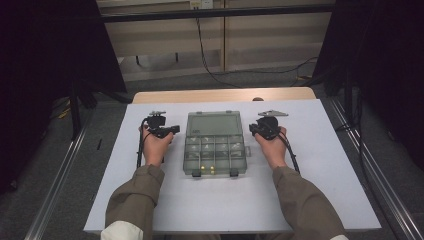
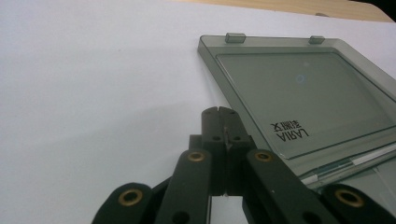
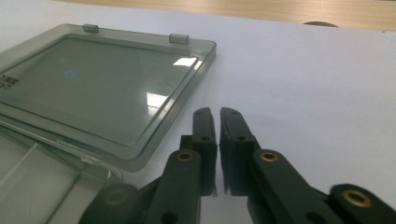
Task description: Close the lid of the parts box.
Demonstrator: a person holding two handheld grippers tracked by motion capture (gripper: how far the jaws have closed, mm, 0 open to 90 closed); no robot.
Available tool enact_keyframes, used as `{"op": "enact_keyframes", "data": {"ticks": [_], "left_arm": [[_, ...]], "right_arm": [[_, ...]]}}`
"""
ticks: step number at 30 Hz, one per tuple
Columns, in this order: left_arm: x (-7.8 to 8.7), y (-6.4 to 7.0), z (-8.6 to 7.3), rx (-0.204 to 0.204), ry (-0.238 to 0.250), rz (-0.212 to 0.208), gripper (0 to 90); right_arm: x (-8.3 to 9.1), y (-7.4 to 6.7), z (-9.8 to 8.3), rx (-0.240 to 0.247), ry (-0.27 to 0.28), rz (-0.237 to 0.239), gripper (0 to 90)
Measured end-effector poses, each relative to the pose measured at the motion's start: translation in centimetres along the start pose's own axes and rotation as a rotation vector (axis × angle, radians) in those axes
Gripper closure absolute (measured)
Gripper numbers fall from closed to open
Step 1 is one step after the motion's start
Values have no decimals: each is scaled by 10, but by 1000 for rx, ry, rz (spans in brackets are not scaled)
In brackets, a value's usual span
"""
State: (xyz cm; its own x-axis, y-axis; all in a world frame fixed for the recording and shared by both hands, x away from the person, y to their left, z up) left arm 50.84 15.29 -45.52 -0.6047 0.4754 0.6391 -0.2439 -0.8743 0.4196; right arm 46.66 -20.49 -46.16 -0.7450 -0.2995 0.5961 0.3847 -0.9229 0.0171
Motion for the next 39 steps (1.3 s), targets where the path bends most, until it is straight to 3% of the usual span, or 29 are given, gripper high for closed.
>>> {"op": "enact_keyframes", "data": {"ticks": [8, 13, 18, 20, 26, 30, 34, 37, 39], "left_arm": [[-12, 1, 1, 24, -21, -1, 900], [-20, 1, -1, 36, -42, -4, 900], [-27, 0, -2, 51, -50, 2, 900], [-28, -1, -1, 47, -46, 5, 900], [-33, 1, 2, 47, -51, 7, 900], [-37, 3, 5, 41, -50, 8, 900], [-42, 2, 8, 78, -43, -9, 900], [-44, 1, 10, 64, -48, -11, 900], [-46, 1, 10, 82, -38, -12, 900]], "right_arm": [[-15, 7, 1, -46, -55, 49, 900], [-25, 7, -2, -50, -76, 59, 900], [-32, 4, 3, -16, -82, 57, 900], [-33, 4, 4, -41, -79, 53, 900], [-40, 4, 8, -37, -81, 53, 900], [-47, 6, 11, -78, -73, 59, 900], [-52, 5, 15, -81, -75, 48, 900], [-56, 5, 18, -86, -72, 47, 900], [-58, 6, 19, -100, -72, 54, 900]]}}
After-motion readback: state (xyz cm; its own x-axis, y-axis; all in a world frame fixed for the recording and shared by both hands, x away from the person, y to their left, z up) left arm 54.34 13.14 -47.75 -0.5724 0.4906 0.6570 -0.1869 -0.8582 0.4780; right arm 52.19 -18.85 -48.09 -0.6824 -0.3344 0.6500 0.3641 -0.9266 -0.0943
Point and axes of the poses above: each handheld gripper's, and its own axes: x roughly backward along the jaws, z roughly out of its top, y roughly to its right, the point moved 1 cm from there along -x, roughly forward along the jaws, and after that the axes turned 11 degrees about x, right-handed, at the moved point
